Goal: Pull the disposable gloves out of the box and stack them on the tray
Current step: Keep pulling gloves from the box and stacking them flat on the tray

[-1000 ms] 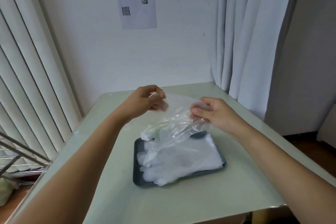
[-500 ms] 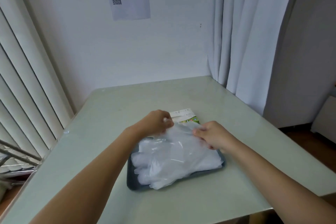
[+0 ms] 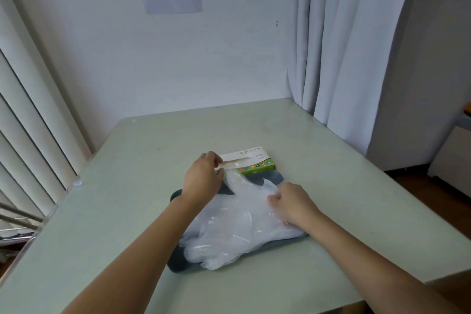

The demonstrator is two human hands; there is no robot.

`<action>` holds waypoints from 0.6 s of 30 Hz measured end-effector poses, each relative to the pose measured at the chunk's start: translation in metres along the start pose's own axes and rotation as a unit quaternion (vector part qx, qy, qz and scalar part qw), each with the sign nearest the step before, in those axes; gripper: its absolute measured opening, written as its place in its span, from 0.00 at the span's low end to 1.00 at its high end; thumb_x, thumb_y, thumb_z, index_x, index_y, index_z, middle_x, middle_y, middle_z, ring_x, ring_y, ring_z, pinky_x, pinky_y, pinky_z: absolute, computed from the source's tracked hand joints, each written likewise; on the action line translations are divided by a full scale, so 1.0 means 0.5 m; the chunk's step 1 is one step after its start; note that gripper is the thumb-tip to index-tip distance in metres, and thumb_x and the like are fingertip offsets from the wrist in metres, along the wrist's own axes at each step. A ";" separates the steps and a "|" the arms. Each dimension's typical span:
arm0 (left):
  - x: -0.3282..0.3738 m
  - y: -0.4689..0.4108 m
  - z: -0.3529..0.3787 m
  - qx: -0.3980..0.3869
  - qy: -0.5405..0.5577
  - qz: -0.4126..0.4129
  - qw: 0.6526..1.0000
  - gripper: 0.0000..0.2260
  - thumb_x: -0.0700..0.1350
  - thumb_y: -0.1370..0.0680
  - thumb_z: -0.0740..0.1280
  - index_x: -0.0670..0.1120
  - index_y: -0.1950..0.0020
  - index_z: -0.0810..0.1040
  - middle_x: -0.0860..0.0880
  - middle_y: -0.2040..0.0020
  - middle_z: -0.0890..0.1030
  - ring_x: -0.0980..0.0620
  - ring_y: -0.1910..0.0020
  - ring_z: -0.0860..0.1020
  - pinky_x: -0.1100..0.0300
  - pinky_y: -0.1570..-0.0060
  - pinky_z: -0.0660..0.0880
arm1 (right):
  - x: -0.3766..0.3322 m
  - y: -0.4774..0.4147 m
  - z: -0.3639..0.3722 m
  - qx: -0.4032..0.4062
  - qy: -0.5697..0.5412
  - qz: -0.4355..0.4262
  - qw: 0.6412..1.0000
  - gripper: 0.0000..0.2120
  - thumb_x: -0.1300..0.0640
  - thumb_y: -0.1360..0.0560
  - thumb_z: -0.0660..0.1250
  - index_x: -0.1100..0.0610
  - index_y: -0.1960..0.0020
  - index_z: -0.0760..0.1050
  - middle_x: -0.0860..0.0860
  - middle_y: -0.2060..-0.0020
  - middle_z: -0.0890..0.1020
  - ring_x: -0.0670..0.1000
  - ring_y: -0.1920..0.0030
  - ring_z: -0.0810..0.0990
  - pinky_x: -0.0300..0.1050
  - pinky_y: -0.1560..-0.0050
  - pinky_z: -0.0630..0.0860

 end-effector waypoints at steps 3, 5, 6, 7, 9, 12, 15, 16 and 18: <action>0.046 0.044 0.022 -0.073 0.028 0.075 0.994 0.10 0.45 0.21 0.64 0.46 0.41 0.77 0.50 0.43 0.78 0.50 0.48 0.78 0.61 0.49 0.71 | 0.001 -0.001 0.004 0.007 0.011 0.003 1.000 0.13 0.57 0.24 0.57 0.56 0.67 0.63 0.55 0.64 0.75 0.57 0.64 0.74 0.42 0.68 0.66; 0.069 0.082 0.040 -0.141 0.033 0.121 0.982 0.13 0.50 0.21 0.65 0.48 0.38 0.77 0.52 0.41 0.79 0.52 0.44 0.78 0.64 0.46 0.70 | -0.001 0.001 0.006 0.006 0.020 -0.002 1.000 0.14 0.57 0.24 0.57 0.55 0.68 0.62 0.54 0.64 0.74 0.57 0.63 0.74 0.42 0.67 0.66; 0.074 0.099 0.049 -0.172 0.025 0.131 0.976 0.16 0.53 0.21 0.65 0.49 0.36 0.75 0.52 0.39 0.78 0.53 0.41 0.76 0.65 0.44 0.70 | 0.000 -0.001 0.007 0.004 0.024 -0.001 1.000 0.15 0.57 0.24 0.57 0.55 0.68 0.62 0.53 0.65 0.73 0.56 0.63 0.73 0.42 0.67 0.65; 0.071 0.114 0.059 -0.204 0.014 0.130 0.970 0.19 0.56 0.22 0.65 0.50 0.33 0.74 0.53 0.37 0.77 0.54 0.39 0.75 0.64 0.41 0.69 | 0.000 -0.002 0.008 0.002 0.024 0.001 1.000 0.14 0.57 0.24 0.57 0.55 0.68 0.62 0.53 0.66 0.72 0.56 0.63 0.73 0.42 0.68 0.65; 0.062 0.140 0.078 -0.262 -0.011 0.123 0.957 0.22 0.58 0.21 0.62 0.51 0.30 0.70 0.51 0.35 0.76 0.52 0.38 0.74 0.59 0.37 0.68 | 0.003 -0.003 0.007 0.000 0.012 0.008 1.000 0.11 0.59 0.25 0.57 0.57 0.65 0.65 0.54 0.64 0.74 0.56 0.64 0.73 0.42 0.73 0.63; 0.051 0.162 0.092 -0.292 -0.023 0.134 0.947 0.20 0.58 0.19 0.57 0.51 0.29 0.69 0.48 0.32 0.74 0.50 0.37 0.73 0.56 0.34 0.66 | 0.003 0.000 -0.002 0.001 0.010 0.014 1.000 0.08 0.61 0.26 0.57 0.59 0.64 0.68 0.54 0.65 0.75 0.55 0.66 0.73 0.41 0.74 0.63; 0.047 0.171 0.088 -0.302 -0.005 0.128 0.945 0.23 0.56 0.18 0.57 0.49 0.25 0.65 0.50 0.24 0.65 0.51 0.29 0.67 0.58 0.29 0.60 | 0.002 0.001 -0.005 -0.008 0.008 0.017 1.000 0.10 0.62 0.27 0.58 0.58 0.67 0.64 0.52 0.68 0.72 0.55 0.67 0.71 0.41 0.73 0.62; 0.048 0.172 0.085 -0.302 -0.001 0.126 0.945 0.23 0.56 0.18 0.56 0.48 0.25 0.64 0.50 0.25 0.65 0.51 0.29 0.67 0.61 0.30 0.59 | 0.002 0.000 -0.005 -0.012 0.005 0.019 1.000 0.09 0.63 0.27 0.58 0.58 0.66 0.66 0.53 0.67 0.73 0.56 0.66 0.73 0.42 0.72 0.64; 0.047 0.175 0.079 -0.295 0.011 0.121 0.948 0.21 0.53 0.17 0.55 0.48 0.25 0.64 0.51 0.28 0.69 0.53 0.31 0.68 0.70 0.36 0.58 | 0.001 0.000 -0.007 -0.015 0.001 0.022 1.000 0.07 0.62 0.27 0.58 0.58 0.64 0.68 0.54 0.65 0.75 0.56 0.64 0.74 0.42 0.69 0.66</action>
Point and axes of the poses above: each hand's wrist, its own y-axis away from the middle knuckle, its own z-axis out of the palm, x = y × z, the point moved 7 cm from there along -y, towards the middle knuckle
